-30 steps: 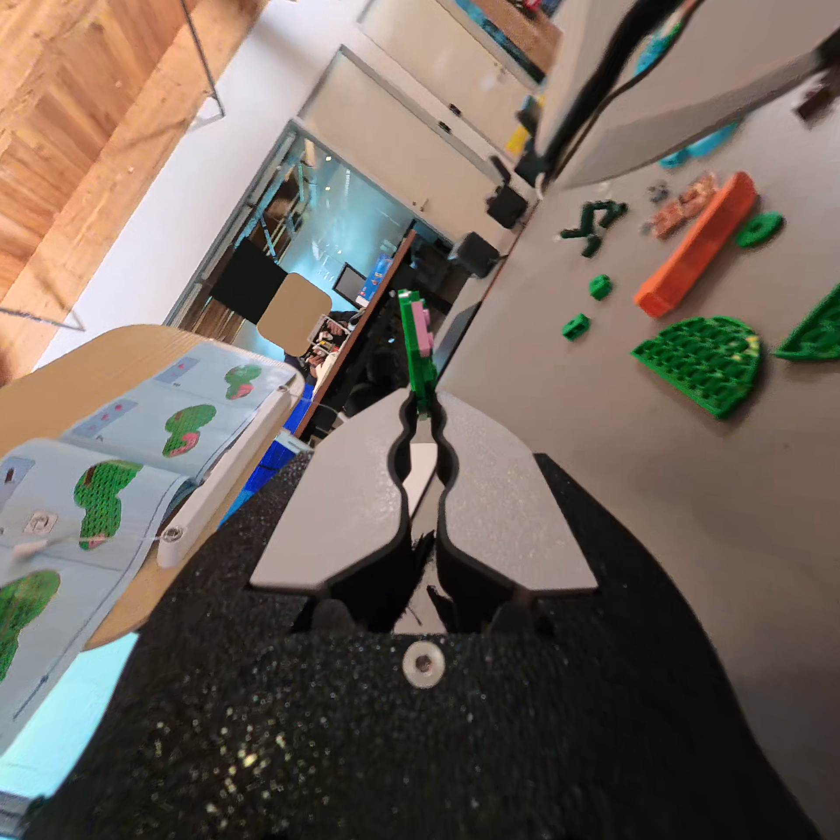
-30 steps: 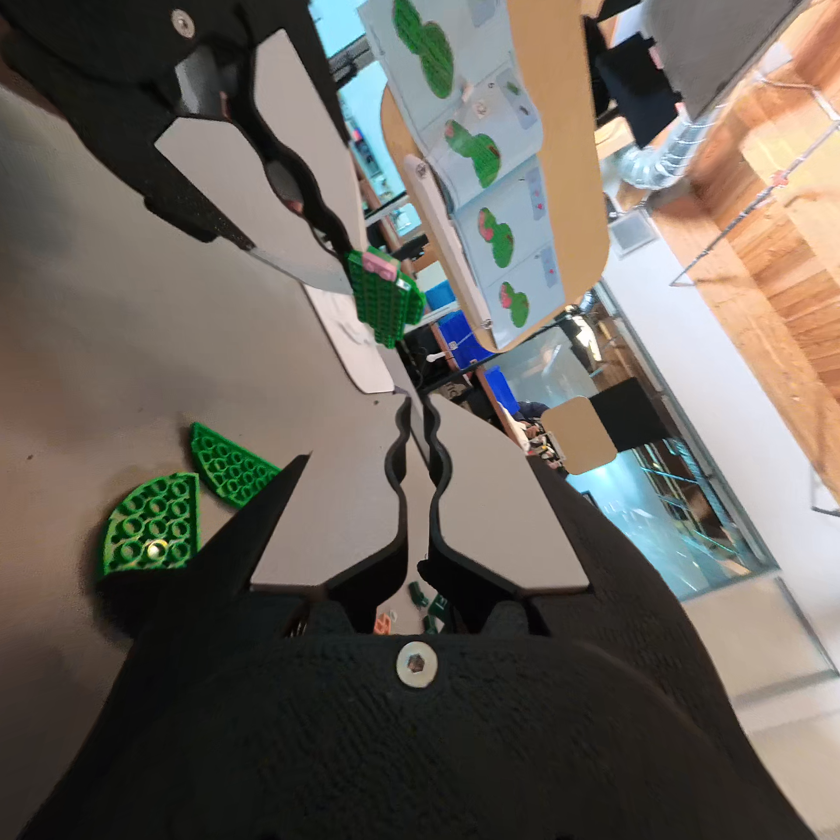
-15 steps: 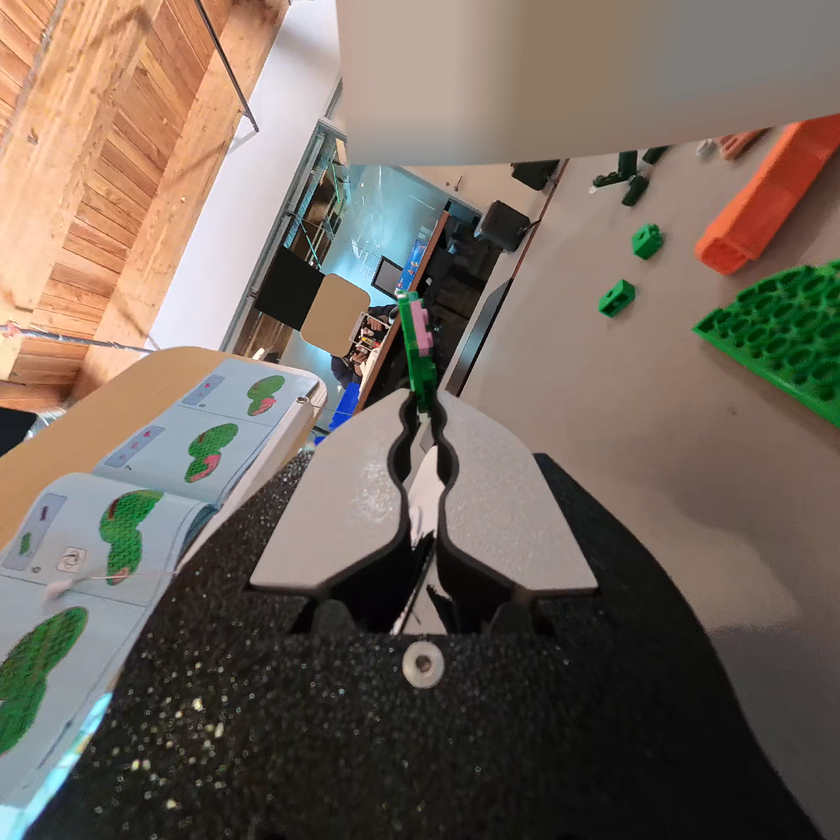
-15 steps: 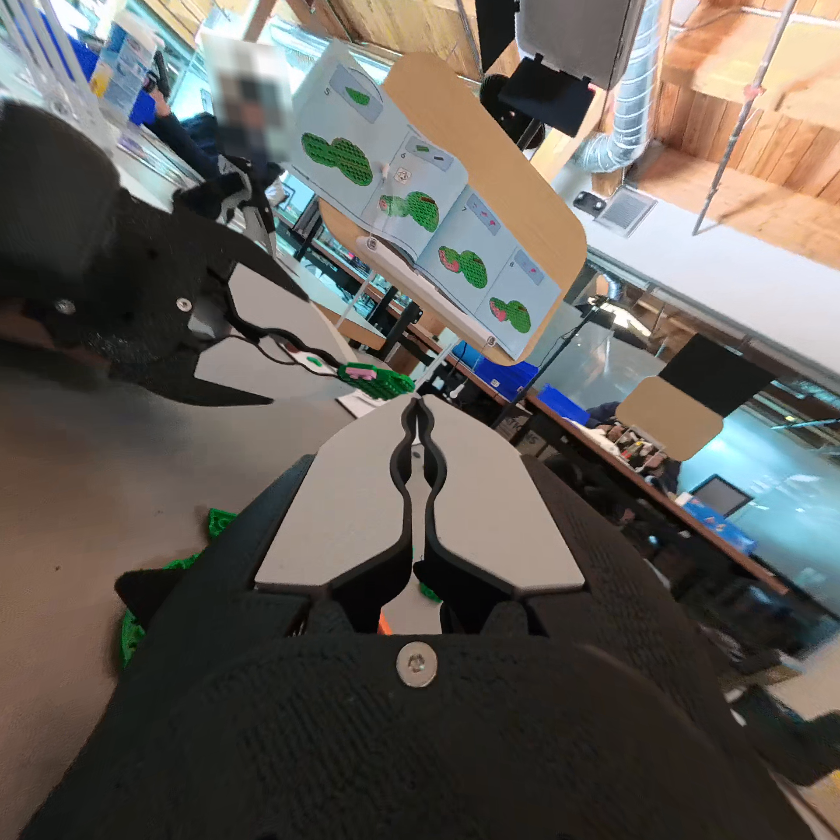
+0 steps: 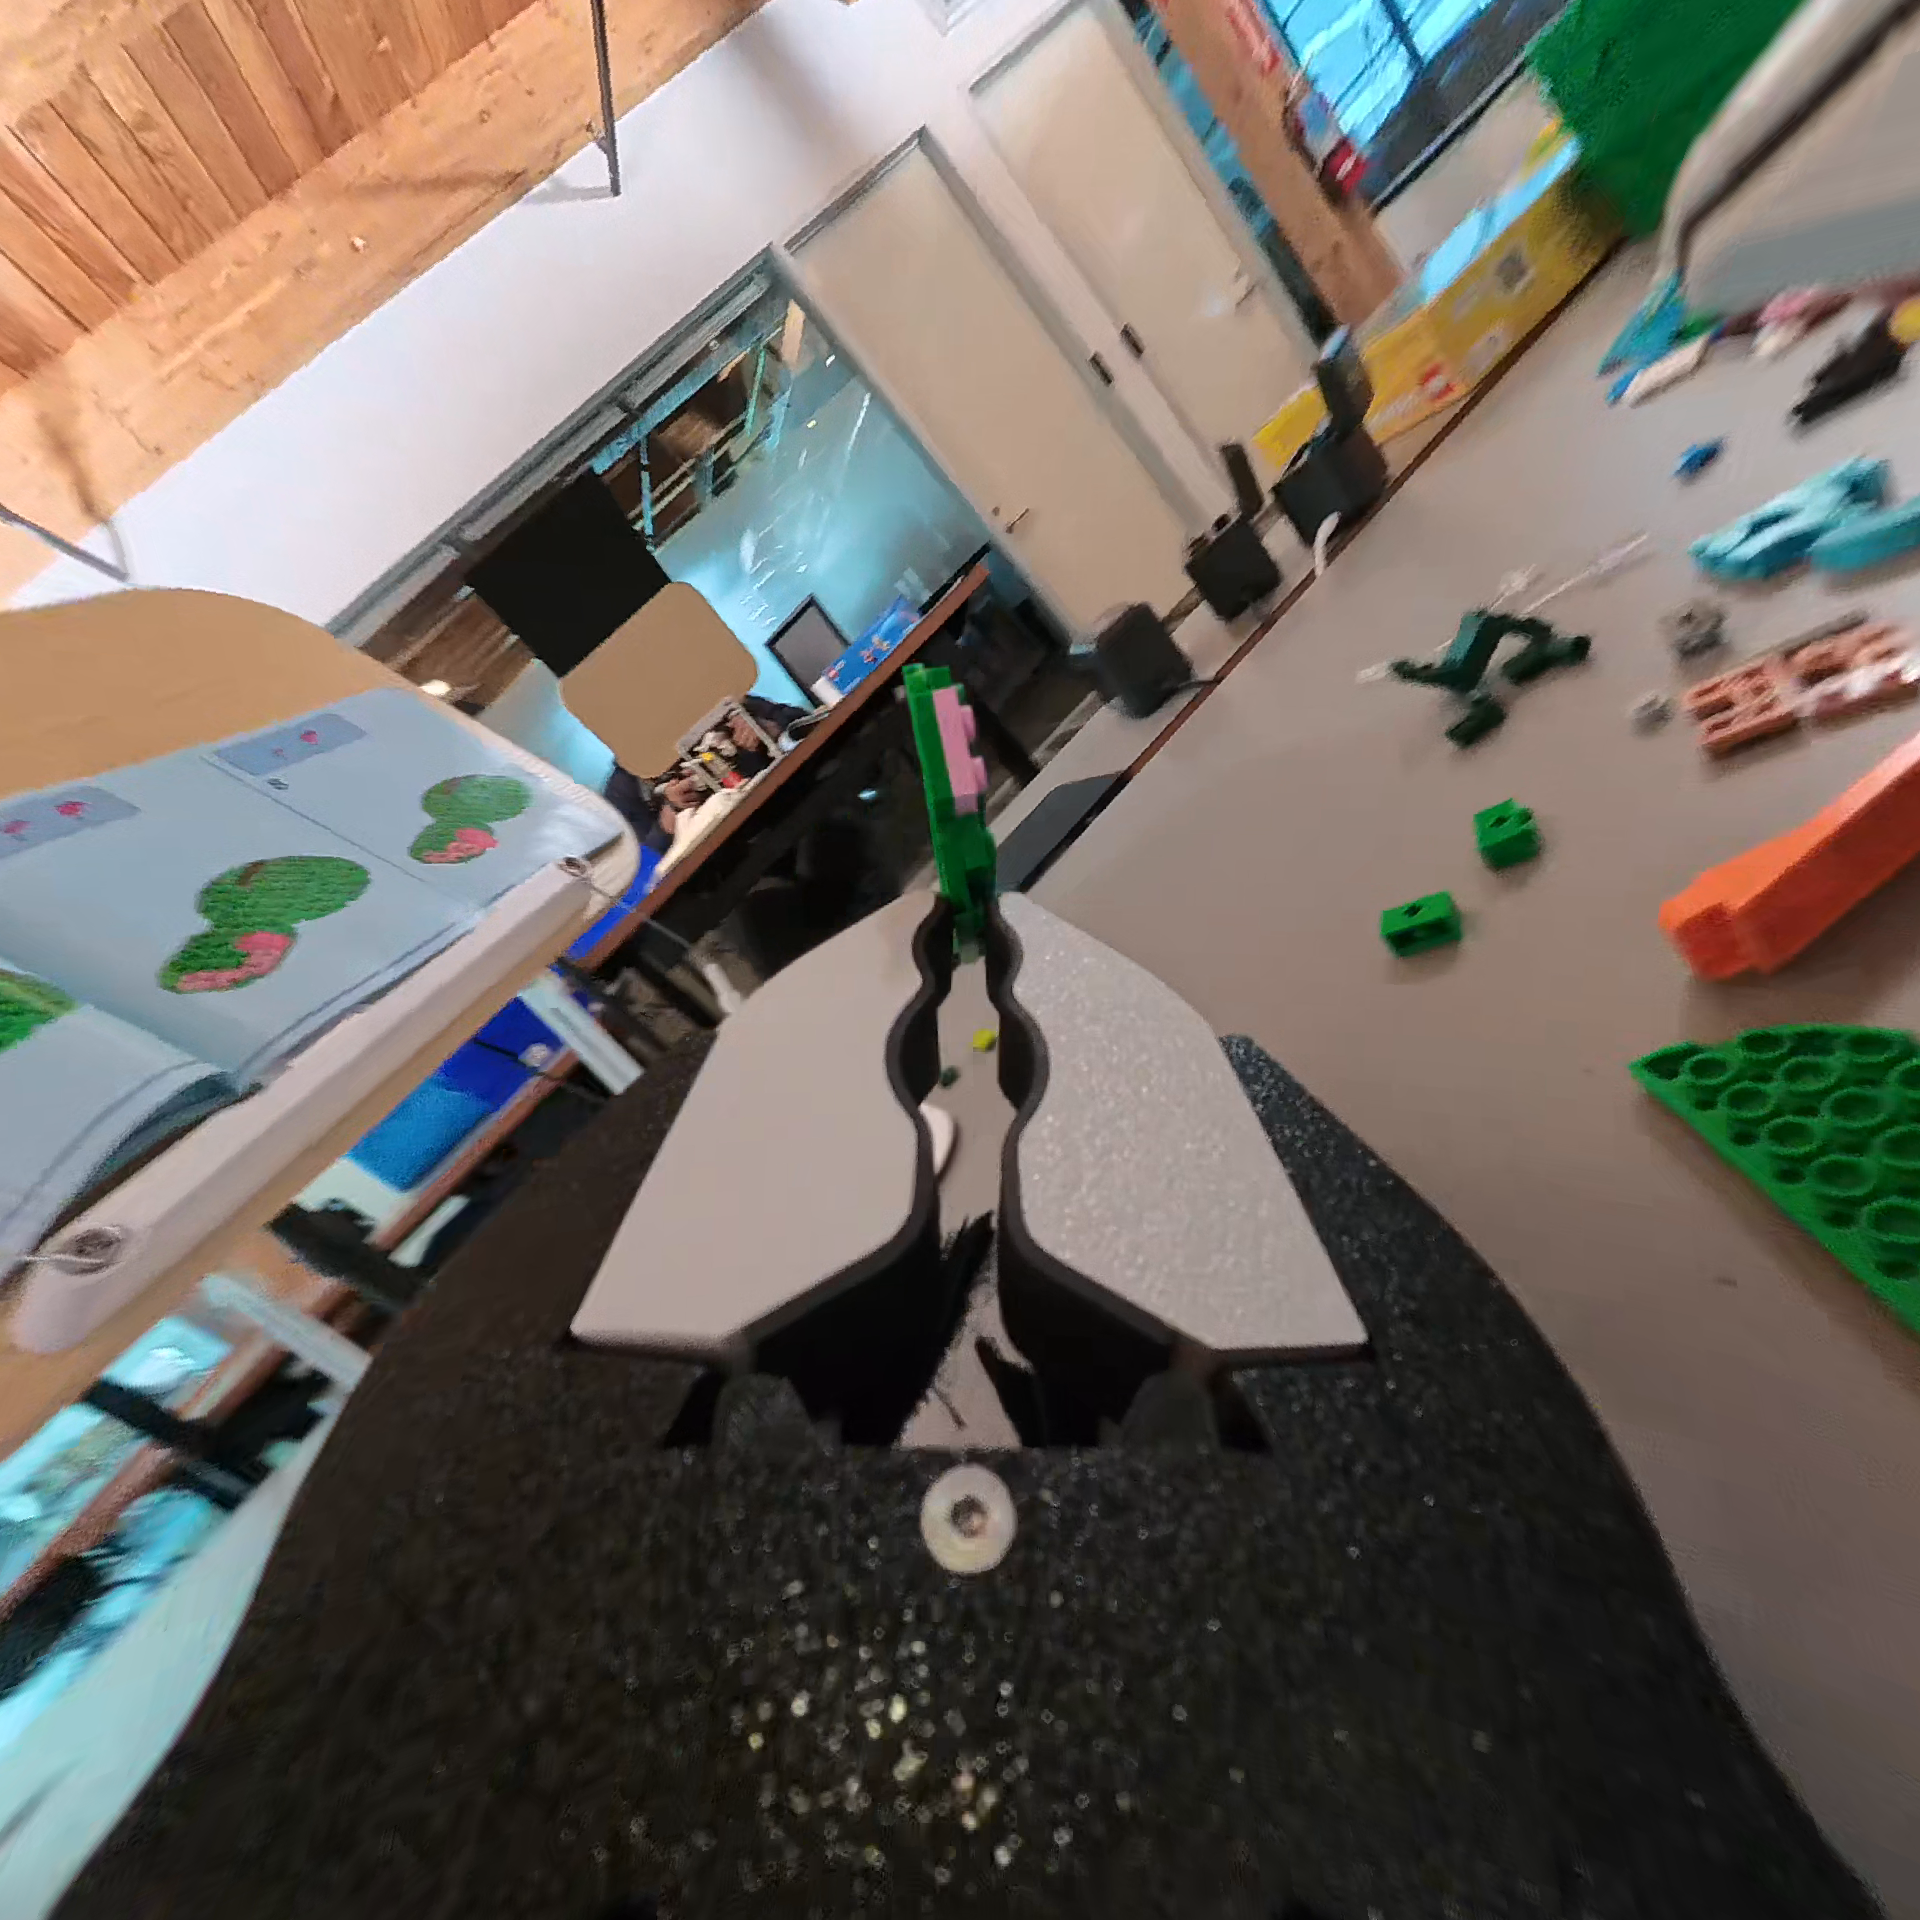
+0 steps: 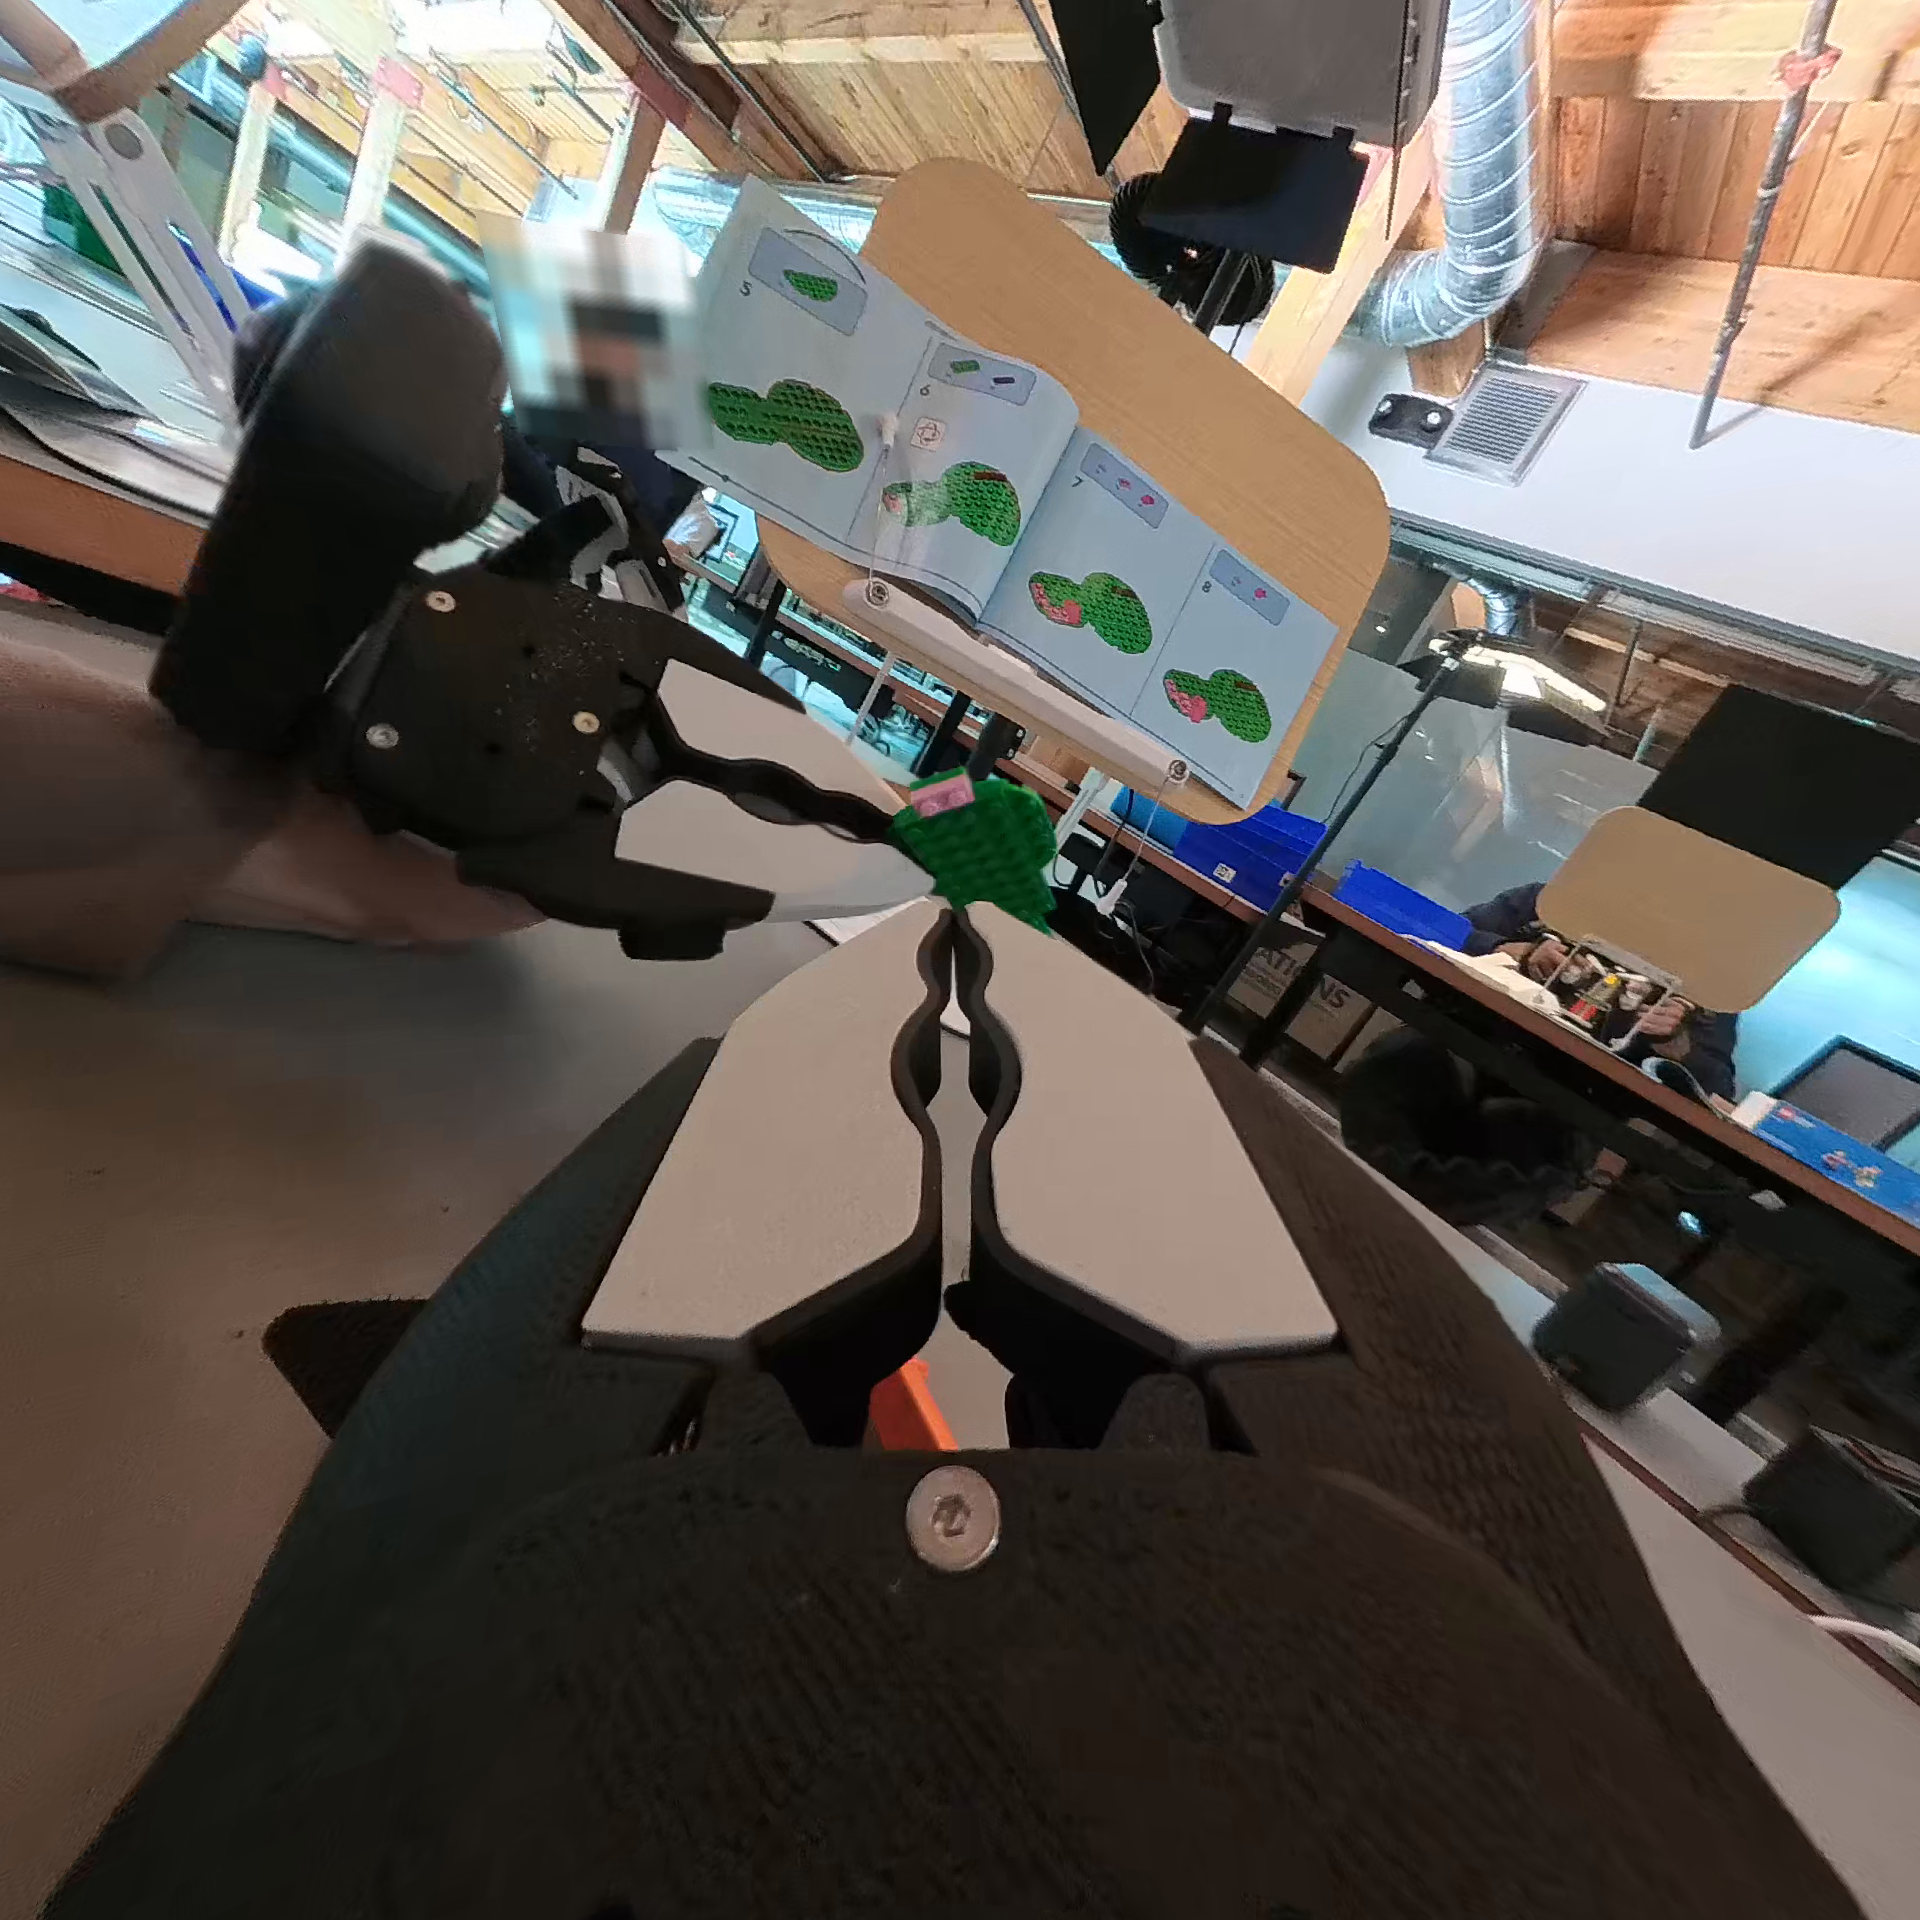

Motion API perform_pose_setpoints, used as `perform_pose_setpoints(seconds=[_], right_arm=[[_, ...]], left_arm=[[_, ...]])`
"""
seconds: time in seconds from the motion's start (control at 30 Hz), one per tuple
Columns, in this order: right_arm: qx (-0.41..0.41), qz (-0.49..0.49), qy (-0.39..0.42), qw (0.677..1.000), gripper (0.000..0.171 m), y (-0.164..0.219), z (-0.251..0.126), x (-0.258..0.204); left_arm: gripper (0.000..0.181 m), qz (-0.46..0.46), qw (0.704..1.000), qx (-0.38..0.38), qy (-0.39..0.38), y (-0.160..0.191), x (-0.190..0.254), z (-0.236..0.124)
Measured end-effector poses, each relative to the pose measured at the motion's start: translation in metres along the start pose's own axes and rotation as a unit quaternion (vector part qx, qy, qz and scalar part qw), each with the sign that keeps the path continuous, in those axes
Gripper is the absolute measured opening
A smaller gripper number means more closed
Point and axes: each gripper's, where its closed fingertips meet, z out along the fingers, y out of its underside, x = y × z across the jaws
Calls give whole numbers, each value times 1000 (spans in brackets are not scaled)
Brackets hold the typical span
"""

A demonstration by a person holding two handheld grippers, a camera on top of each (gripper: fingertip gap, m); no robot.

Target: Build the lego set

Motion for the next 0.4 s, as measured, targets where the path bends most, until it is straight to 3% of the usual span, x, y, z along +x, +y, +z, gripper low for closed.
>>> perform_pose_setpoints(seconds=[0.03, 0.4], right_arm=[[2, 2, -4, 1000, 0, 0, 0, -1], [8, 25, -29, 999, 0, -1, 1, -8]], left_arm=[[5, -21, 1000, 5, 10, -2, 1, -1], [5, -100, 994, 30, 21, -5, -7, -6]])
